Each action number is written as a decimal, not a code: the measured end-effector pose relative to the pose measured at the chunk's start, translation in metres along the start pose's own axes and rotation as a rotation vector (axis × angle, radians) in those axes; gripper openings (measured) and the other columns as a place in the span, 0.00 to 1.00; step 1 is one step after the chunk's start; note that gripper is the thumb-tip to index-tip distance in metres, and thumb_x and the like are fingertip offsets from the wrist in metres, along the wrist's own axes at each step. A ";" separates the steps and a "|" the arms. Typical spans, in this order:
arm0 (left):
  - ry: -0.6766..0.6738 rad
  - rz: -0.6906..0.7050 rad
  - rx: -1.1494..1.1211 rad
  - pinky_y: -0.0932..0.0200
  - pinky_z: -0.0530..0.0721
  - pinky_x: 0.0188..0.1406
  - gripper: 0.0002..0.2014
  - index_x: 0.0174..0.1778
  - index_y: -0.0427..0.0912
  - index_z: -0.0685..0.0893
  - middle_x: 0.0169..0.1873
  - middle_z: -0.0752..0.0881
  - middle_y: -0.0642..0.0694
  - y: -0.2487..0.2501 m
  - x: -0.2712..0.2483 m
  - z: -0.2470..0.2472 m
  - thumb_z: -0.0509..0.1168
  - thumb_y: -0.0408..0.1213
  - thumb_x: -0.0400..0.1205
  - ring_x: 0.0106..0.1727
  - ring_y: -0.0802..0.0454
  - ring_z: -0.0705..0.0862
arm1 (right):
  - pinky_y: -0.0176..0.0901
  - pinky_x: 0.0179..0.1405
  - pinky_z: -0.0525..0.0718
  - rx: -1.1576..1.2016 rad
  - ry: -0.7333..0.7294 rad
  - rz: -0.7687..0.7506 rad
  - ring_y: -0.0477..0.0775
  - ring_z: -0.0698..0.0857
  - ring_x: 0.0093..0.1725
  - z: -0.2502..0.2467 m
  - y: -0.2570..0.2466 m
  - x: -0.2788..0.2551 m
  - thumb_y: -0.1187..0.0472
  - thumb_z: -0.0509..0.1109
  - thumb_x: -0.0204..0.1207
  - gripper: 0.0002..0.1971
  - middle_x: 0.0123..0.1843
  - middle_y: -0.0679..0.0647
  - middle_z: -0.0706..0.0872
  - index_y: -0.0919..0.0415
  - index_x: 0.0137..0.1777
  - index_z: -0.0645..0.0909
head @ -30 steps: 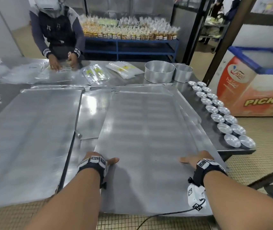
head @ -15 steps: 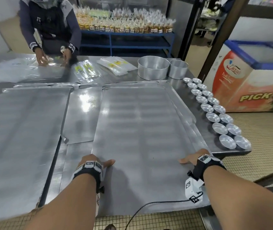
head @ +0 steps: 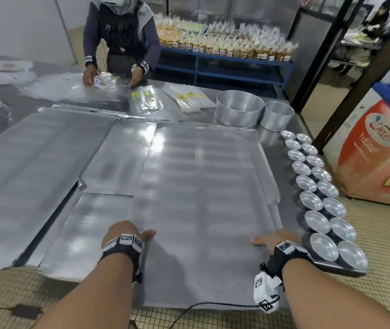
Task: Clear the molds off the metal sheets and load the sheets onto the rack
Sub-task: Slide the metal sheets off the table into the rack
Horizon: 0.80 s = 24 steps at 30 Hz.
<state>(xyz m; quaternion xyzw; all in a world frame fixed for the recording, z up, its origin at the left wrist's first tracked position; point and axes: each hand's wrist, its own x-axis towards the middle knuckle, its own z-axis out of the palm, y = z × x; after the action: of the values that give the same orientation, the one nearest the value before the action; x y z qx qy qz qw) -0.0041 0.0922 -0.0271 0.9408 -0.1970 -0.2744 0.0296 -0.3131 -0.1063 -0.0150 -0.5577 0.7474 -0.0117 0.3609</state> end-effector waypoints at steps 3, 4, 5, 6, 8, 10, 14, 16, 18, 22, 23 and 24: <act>0.044 -0.045 0.000 0.54 0.81 0.45 0.36 0.51 0.39 0.85 0.51 0.87 0.42 0.007 -0.004 0.007 0.69 0.72 0.69 0.55 0.43 0.86 | 0.46 0.58 0.80 -0.001 0.003 -0.039 0.62 0.84 0.64 -0.005 -0.004 0.007 0.51 0.88 0.60 0.36 0.66 0.62 0.85 0.66 0.65 0.81; 0.058 -0.060 -0.010 0.53 0.83 0.46 0.37 0.53 0.38 0.85 0.52 0.87 0.41 0.008 -0.003 0.010 0.69 0.72 0.68 0.55 0.42 0.86 | 0.46 0.59 0.81 -0.003 0.005 -0.045 0.62 0.84 0.65 -0.005 -0.005 0.009 0.50 0.88 0.61 0.36 0.67 0.62 0.84 0.66 0.66 0.81; 0.075 -0.076 -0.020 0.52 0.85 0.48 0.39 0.54 0.38 0.85 0.52 0.87 0.40 0.009 -0.002 0.013 0.69 0.73 0.67 0.54 0.41 0.86 | 0.46 0.59 0.81 -0.008 0.002 -0.049 0.62 0.84 0.66 -0.006 -0.007 0.011 0.50 0.88 0.61 0.36 0.67 0.62 0.84 0.67 0.66 0.81; 0.088 -0.089 -0.027 0.50 0.86 0.49 0.41 0.56 0.39 0.85 0.52 0.86 0.40 0.011 -0.003 0.014 0.69 0.74 0.65 0.53 0.41 0.86 | 0.47 0.59 0.81 -0.004 0.000 -0.052 0.63 0.84 0.65 -0.007 -0.007 0.012 0.50 0.88 0.61 0.36 0.66 0.62 0.85 0.67 0.65 0.81; 0.115 -0.117 -0.042 0.48 0.87 0.50 0.42 0.60 0.39 0.83 0.53 0.84 0.39 0.015 -0.004 0.016 0.70 0.73 0.64 0.53 0.40 0.85 | 0.48 0.58 0.83 0.016 -0.017 -0.045 0.64 0.85 0.63 -0.007 -0.007 0.017 0.52 0.89 0.59 0.36 0.63 0.63 0.86 0.68 0.63 0.81; 0.127 -0.147 -0.064 0.46 0.85 0.52 0.44 0.64 0.37 0.80 0.56 0.82 0.38 0.019 -0.006 0.016 0.73 0.70 0.65 0.57 0.39 0.84 | 0.48 0.58 0.85 0.021 -0.022 -0.032 0.63 0.87 0.60 -0.006 -0.007 0.021 0.51 0.90 0.56 0.37 0.60 0.63 0.88 0.68 0.61 0.82; 0.139 -0.183 -0.099 0.43 0.82 0.57 0.44 0.66 0.36 0.74 0.59 0.79 0.36 0.024 -0.008 0.017 0.75 0.67 0.66 0.63 0.36 0.81 | 0.50 0.59 0.86 0.012 -0.049 0.011 0.62 0.88 0.56 -0.006 -0.008 0.024 0.50 0.91 0.53 0.33 0.56 0.62 0.89 0.67 0.52 0.82; 0.138 -0.195 -0.113 0.42 0.81 0.57 0.43 0.66 0.36 0.74 0.60 0.77 0.36 0.025 -0.008 0.018 0.75 0.66 0.67 0.63 0.35 0.80 | 0.49 0.58 0.86 0.020 -0.045 0.025 0.62 0.88 0.56 -0.005 -0.007 0.023 0.52 0.91 0.53 0.31 0.56 0.62 0.89 0.65 0.49 0.80; 0.139 -0.213 -0.125 0.42 0.81 0.57 0.44 0.66 0.37 0.73 0.59 0.76 0.36 0.027 -0.005 0.019 0.76 0.66 0.65 0.64 0.35 0.79 | 0.49 0.57 0.86 0.047 -0.018 0.032 0.62 0.88 0.57 -0.003 -0.007 0.023 0.54 0.92 0.52 0.30 0.57 0.63 0.89 0.65 0.46 0.79; 0.134 -0.243 -0.104 0.44 0.81 0.58 0.46 0.66 0.39 0.75 0.59 0.77 0.37 0.028 -0.001 0.017 0.75 0.69 0.62 0.64 0.37 0.79 | 0.52 0.56 0.88 0.077 -0.002 0.043 0.62 0.89 0.53 0.004 -0.007 0.022 0.54 0.93 0.50 0.27 0.50 0.61 0.89 0.64 0.39 0.80; 0.122 -0.244 -0.087 0.44 0.81 0.58 0.46 0.66 0.39 0.75 0.59 0.78 0.38 0.028 -0.001 0.015 0.75 0.69 0.61 0.63 0.38 0.80 | 0.53 0.55 0.88 0.082 0.005 0.051 0.62 0.89 0.52 0.006 -0.006 0.021 0.53 0.93 0.48 0.29 0.50 0.61 0.90 0.65 0.42 0.83; 0.111 -0.245 -0.076 0.45 0.82 0.57 0.46 0.66 0.39 0.76 0.59 0.79 0.38 0.028 -0.001 0.013 0.74 0.70 0.61 0.63 0.39 0.80 | 0.55 0.55 0.88 0.086 0.007 0.056 0.63 0.89 0.51 0.008 -0.005 0.021 0.51 0.93 0.44 0.33 0.50 0.61 0.91 0.65 0.45 0.84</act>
<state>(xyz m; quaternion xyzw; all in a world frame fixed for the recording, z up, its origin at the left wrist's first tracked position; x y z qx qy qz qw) -0.0216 0.0672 -0.0333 0.9697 -0.0681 -0.2306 0.0424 -0.3066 -0.1231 -0.0301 -0.5203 0.7629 -0.0358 0.3820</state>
